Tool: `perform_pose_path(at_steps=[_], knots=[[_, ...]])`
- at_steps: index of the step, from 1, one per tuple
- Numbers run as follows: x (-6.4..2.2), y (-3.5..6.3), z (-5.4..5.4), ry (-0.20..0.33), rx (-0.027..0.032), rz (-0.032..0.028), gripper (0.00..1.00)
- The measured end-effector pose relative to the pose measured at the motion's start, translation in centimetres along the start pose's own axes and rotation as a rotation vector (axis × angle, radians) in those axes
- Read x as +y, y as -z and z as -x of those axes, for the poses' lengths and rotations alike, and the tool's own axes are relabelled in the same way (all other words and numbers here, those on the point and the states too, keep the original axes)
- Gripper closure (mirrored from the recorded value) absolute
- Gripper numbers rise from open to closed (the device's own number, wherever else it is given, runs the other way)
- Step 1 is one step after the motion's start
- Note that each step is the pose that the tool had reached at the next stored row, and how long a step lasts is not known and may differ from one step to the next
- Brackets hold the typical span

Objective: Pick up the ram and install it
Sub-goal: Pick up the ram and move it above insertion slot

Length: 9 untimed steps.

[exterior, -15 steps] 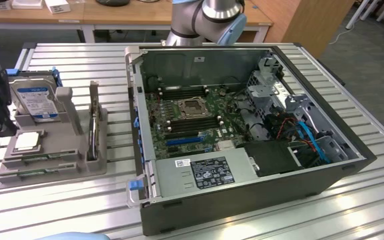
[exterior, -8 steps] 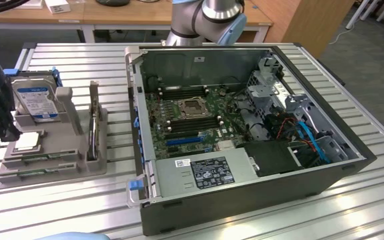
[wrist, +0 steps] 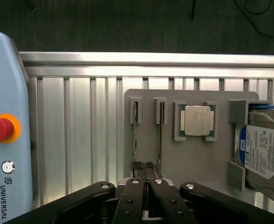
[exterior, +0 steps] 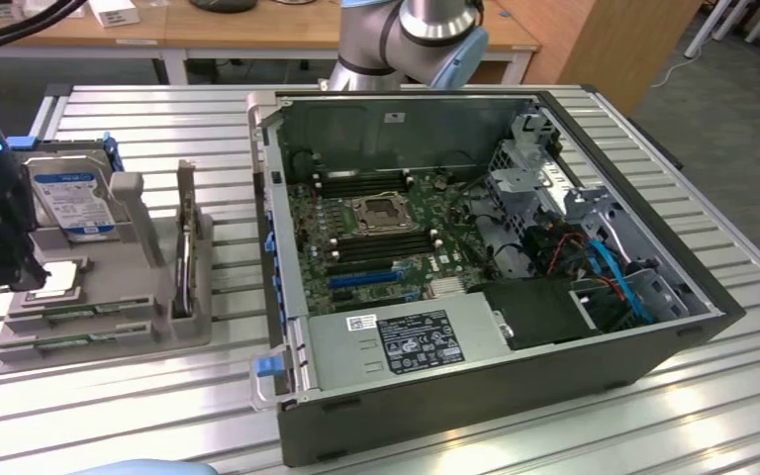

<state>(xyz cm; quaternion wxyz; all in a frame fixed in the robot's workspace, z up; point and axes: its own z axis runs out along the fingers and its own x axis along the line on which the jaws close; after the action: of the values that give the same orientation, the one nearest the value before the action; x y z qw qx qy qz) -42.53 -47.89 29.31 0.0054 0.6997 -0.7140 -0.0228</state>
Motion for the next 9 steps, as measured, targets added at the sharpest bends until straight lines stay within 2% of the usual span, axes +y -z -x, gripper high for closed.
perform_pose_path(at_steps=[9], knots=[[-0.07,-1.63,-0.2,0.000,0.0000,0.0000,0.90]])
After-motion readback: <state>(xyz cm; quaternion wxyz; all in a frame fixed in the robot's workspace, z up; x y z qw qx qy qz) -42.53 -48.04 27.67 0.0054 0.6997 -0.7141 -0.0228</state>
